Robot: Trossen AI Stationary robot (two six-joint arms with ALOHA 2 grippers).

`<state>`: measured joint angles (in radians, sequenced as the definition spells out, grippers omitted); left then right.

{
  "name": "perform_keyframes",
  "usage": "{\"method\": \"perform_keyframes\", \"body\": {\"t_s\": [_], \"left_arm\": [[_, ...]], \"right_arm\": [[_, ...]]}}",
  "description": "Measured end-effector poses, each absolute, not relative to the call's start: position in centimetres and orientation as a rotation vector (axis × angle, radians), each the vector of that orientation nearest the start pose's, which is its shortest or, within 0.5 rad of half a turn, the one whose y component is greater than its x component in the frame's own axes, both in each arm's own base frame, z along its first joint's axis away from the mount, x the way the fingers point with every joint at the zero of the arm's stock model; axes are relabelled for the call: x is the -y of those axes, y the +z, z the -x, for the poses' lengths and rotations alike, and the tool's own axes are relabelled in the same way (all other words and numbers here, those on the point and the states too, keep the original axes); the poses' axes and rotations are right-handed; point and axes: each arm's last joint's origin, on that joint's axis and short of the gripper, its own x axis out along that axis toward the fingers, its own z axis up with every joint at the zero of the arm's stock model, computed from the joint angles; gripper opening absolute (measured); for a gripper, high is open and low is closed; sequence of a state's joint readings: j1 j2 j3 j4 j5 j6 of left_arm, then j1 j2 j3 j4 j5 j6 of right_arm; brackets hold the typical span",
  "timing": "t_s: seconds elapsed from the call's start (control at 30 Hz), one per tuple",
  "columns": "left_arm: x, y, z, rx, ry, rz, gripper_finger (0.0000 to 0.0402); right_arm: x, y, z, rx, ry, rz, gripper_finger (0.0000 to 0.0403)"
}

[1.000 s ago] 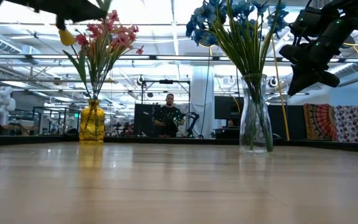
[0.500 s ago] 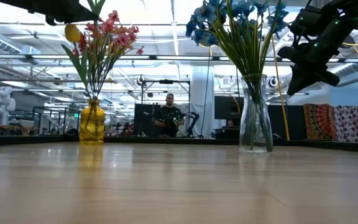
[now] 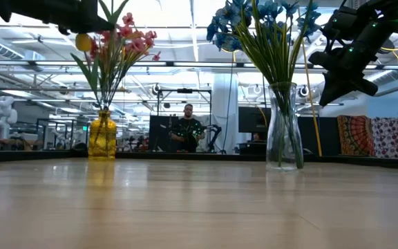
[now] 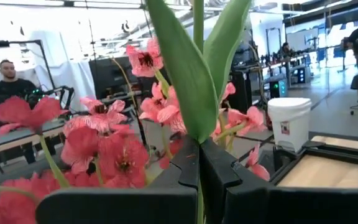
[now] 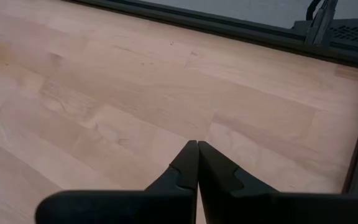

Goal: Sort flowers into vase by color
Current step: Put the yellow tulip into the yellow vase

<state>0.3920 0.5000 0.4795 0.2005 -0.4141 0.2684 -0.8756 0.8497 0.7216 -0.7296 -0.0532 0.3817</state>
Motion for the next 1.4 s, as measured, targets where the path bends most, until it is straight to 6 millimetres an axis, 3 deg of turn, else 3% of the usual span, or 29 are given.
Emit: {"method": "perform_keyframes", "body": {"t_s": [0.33, 0.87, 1.2, 1.4], "left_arm": [[-7.2, 26.7, -11.2, 0.187, 0.823, -0.207, 0.0000], [-6.8, 27.7, -10.9, 0.300, 0.813, -0.223, 0.0000], [-7.1, 27.1, -10.7, 0.215, 0.935, -0.211, 0.0000], [-7.1, 27.1, -10.8, 0.212, 0.923, -0.214, 0.0000]], "right_arm": [[12.0, 25.6, -10.3, -0.656, -0.920, -0.745, 0.0000], [12.0, 25.5, -10.2, -0.656, -0.928, -0.756, 0.0000], [12.0, 25.5, -10.2, -0.656, -0.927, -0.754, 0.0000], [12.1, 25.6, -10.3, -0.652, -0.928, -0.750, 0.0000]]}}
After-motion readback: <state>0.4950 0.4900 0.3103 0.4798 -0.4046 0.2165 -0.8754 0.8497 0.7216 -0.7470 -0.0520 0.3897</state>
